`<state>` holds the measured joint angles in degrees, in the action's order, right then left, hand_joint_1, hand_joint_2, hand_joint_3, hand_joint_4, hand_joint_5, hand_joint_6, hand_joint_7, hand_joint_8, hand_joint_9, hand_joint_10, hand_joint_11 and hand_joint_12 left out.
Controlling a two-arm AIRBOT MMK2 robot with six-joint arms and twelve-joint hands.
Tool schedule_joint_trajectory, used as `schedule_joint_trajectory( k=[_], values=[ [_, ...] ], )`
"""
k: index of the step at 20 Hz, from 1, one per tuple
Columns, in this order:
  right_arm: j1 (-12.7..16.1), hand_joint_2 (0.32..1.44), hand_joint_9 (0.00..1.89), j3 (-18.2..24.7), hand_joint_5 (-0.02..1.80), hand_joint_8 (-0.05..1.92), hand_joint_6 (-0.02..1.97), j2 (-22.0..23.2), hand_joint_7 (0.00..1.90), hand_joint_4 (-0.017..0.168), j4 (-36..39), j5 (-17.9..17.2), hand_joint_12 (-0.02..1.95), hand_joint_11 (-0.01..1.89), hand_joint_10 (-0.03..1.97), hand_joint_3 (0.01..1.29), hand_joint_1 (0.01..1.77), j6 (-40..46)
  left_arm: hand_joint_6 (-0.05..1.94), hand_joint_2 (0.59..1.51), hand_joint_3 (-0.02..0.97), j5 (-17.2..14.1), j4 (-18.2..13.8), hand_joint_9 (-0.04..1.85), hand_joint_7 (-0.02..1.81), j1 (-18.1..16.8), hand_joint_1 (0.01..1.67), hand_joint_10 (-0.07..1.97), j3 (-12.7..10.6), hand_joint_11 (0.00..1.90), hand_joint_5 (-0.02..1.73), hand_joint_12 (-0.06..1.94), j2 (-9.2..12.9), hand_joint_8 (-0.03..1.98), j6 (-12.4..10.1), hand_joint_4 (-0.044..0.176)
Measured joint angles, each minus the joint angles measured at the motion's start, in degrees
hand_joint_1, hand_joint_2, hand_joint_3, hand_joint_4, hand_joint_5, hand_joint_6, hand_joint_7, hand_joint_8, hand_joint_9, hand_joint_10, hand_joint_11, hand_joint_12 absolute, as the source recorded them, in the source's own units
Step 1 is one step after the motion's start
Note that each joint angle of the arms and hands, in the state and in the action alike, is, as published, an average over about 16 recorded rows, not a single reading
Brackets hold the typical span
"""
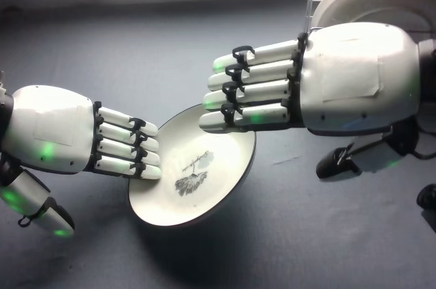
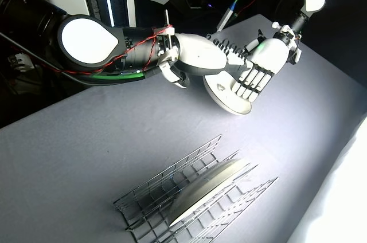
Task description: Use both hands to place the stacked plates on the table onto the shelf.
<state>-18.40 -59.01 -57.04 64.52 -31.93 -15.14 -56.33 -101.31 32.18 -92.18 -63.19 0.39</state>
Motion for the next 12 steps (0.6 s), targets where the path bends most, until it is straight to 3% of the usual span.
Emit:
schedule_joint_trajectory(
  k=[12],
  values=[
    [-3.5, 0.97, 0.02, -2.5, 0.02, 0.01, 0.02, -5.6, 0.01, 0.004, -0.5, 4.6, -0.01, 0.02, 0.01, 0.01, 1.03, -0.3, -0.04, 1.172, 0.014, -0.1, -0.1, 0.0, 0.01, -0.1, 0.01, -0.01, -0.2, 0.01, -0.01, -0.02, -0.1, -0.01, 0.0, -0.012]
  ],
)
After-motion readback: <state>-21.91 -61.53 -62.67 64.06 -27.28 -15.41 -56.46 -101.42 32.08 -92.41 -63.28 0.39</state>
